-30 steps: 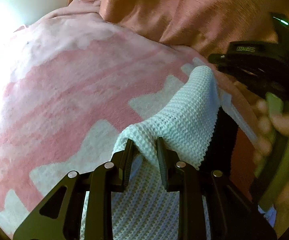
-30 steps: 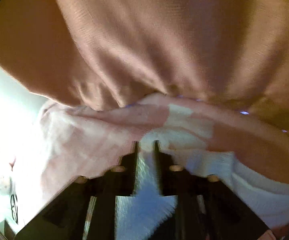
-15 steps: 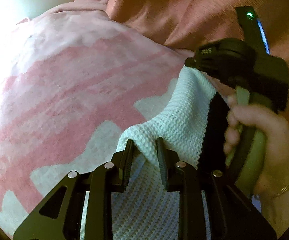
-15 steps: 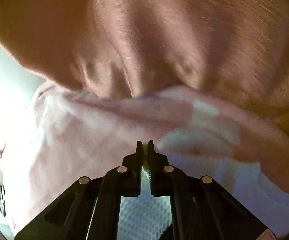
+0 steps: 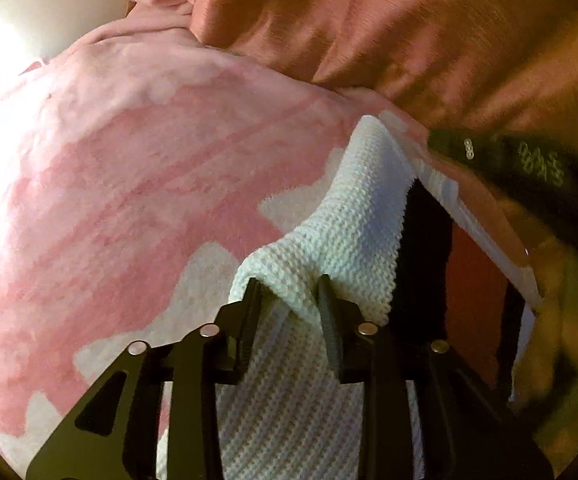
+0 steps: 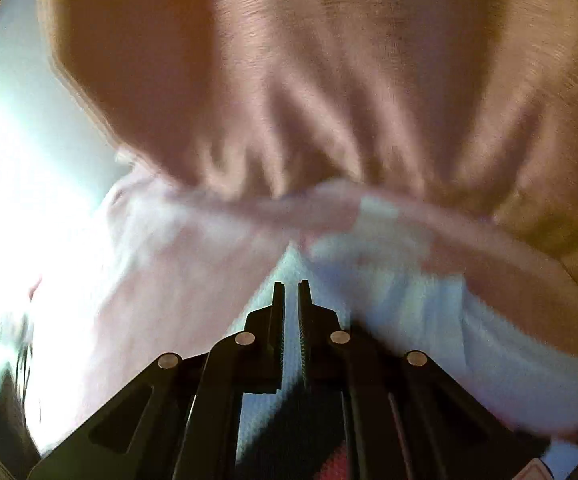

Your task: Fold small clothes

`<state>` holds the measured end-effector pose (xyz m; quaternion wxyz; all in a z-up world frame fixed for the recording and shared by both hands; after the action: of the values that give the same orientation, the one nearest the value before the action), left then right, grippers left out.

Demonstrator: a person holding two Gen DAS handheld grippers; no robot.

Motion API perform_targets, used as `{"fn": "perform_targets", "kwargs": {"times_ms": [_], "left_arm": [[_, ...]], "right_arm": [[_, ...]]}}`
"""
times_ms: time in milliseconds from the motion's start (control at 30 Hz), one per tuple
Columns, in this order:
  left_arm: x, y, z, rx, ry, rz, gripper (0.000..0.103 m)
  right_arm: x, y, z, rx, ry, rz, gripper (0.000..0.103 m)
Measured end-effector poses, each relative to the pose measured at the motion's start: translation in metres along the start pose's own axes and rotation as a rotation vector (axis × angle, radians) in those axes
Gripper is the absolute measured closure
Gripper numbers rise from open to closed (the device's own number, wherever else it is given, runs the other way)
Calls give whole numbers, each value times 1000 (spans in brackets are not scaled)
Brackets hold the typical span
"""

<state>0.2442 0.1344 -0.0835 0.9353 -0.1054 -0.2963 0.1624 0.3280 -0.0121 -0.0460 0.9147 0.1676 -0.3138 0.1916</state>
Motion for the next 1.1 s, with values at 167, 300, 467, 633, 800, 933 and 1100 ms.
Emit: {"fn": "perform_targets", "kwargs": {"times_ms": [167, 300, 467, 633, 800, 933, 1100], "left_arm": [[-11, 1, 24, 19, -13, -52, 50], [-11, 12, 20, 39, 11, -57, 49], [-9, 22, 17, 24, 36, -29, 49], [-11, 12, 18, 19, 14, -105, 49], [-18, -3, 19, 6, 6, -189, 48], [-29, -22, 29, -3, -31, -264, 42], [-49, -46, 28, 3, -41, -359, 41]], "right_arm": [[-35, 22, -39, 7, 156, 68, 96], [-28, 49, -67, -72, 139, 125, 96], [-29, 44, -57, -22, 109, 36, 97], [-44, 18, -27, 7, 105, -69, 100], [-87, -58, 89, -175, -66, -221, 100], [-152, -135, 149, -448, -44, -328, 92], [-212, -184, 177, -402, -36, -526, 70]]}}
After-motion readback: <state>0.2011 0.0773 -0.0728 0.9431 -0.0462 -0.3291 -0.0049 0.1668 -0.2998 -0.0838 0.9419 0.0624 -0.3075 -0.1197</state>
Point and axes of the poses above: each gripper's, at about its wrist camera, not at the fingertips, and z roughly against the way its jaws point, y to its left, x to its top, the point moved 4 cm from there along -z, roughly the way its jaws point
